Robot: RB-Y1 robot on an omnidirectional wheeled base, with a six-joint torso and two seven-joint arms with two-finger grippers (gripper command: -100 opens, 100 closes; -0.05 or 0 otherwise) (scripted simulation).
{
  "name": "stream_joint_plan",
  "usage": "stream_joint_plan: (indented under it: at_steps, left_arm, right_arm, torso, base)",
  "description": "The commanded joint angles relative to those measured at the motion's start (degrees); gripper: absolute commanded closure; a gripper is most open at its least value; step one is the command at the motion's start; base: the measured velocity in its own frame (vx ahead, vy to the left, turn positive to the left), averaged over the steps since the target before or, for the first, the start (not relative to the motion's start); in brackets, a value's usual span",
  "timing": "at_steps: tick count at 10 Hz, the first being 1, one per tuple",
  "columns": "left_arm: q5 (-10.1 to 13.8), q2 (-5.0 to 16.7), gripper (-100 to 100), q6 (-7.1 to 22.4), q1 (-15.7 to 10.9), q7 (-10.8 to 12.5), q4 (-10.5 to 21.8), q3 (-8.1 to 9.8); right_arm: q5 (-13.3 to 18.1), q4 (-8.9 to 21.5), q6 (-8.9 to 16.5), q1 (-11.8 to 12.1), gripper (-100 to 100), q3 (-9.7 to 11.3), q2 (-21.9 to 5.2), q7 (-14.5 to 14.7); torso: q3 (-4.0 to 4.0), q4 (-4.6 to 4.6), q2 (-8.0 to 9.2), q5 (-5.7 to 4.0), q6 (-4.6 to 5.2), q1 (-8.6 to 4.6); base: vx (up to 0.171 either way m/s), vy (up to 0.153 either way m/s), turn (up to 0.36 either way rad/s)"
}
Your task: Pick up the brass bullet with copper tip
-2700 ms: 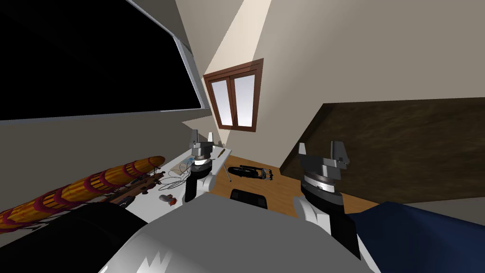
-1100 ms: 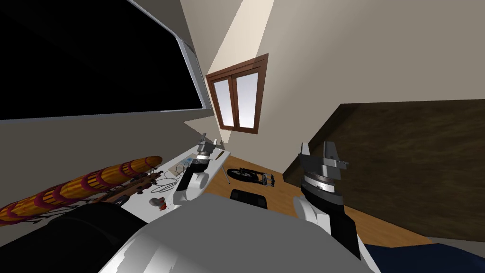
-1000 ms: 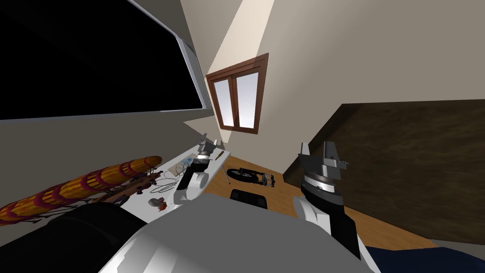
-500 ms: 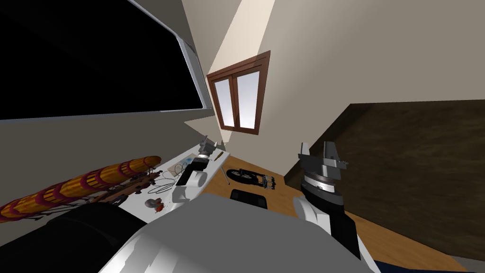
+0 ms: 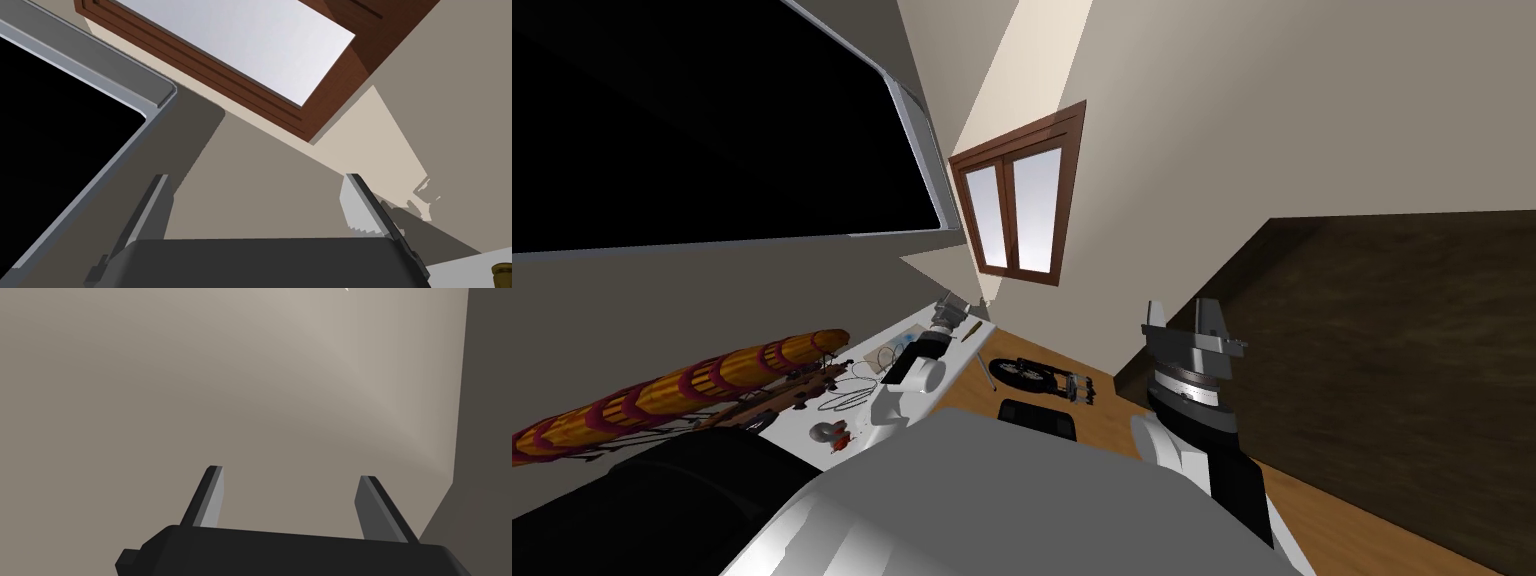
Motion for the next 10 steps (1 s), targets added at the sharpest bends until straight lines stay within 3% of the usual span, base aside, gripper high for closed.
stream_joint_plan:
  at_steps: [1, 2, 3, 4, 7, 9, 10]
  left_arm:
    - [1.7, 0.6, -100, 2.9, 0.0, 2.3, 0.7, 1.03]
    - [1.7, 0.6, -100, 4.3, 0.0, 2.3, 0.7, 1.03]
    - [3.2, 1.0, -100, 6.3, -0.2, 4.1, 1.3, 1.90]
    - [3.2, 1.0, -100, 7.7, -0.2, 4.1, 1.3, 1.90]
    - [6.0, 1.9, -100, 12.6, -0.8, 7.7, 2.6, 3.46]
    - [6.0, 1.9, -100, 14.7, -0.8, 7.7, 2.6, 3.46]
    - [7.4, 2.4, -100, 17.0, -1.1, 9.5, 3.3, 4.14]
  right_arm:
    - [0.0, 0.0, 0.0, 0.0, 0, 0.0, 0.0, 0.0]
    - [0.0, 0.0, 0.0, 0.0, 0, 0.0, 0.0, 0.0]
    - [0.0, 0.0, 0.0, 0.0, 0, 0.0, 0.0, 0.0]
    - [0.0, 0.0, 0.0, 0.0, 0, 0.0, 0.0, 0.0]
    - [0.0, 0.0, 0.0, 0.0, 0, 0.0, 0.0, 0.0]
    - [0.0, 0.0, 0.0, 0.0, 0, 0.0, 0.0, 0.0]
    - [0.0, 0.0, 0.0, 0.0, 0, 0.0, 0.0, 0.0]
  torso:
    - [0.00, 0.00, 0.00, 0.00, 0.00, 0.00]
    - [0.01, 0.01, 0.02, 0.00, -0.01, 0.00]
    - [0.03, 0.01, 0.05, 0.00, 0.00, 0.00]
    - [0.02, 0.01, 0.03, 0.00, -0.01, -0.01]
    - [0.03, 0.01, 0.05, 0.01, 0.00, 0.03]
    - [0.04, 0.01, 0.07, 0.02, 0.00, 0.06]
    - [0.06, 0.02, 0.11, 0.02, 0.00, 0.08]
  base:
    - [0.038, -0.022, 0.056]
    - [0.033, -0.021, 0.027]
    - [0.043, -0.028, 0.047]
    - [0.037, -0.023, 0.026]
    - [0.036, -0.014, 0.029]
    - [0.024, -0.004, 0.006]
    - [0.023, -0.002, 0.018]
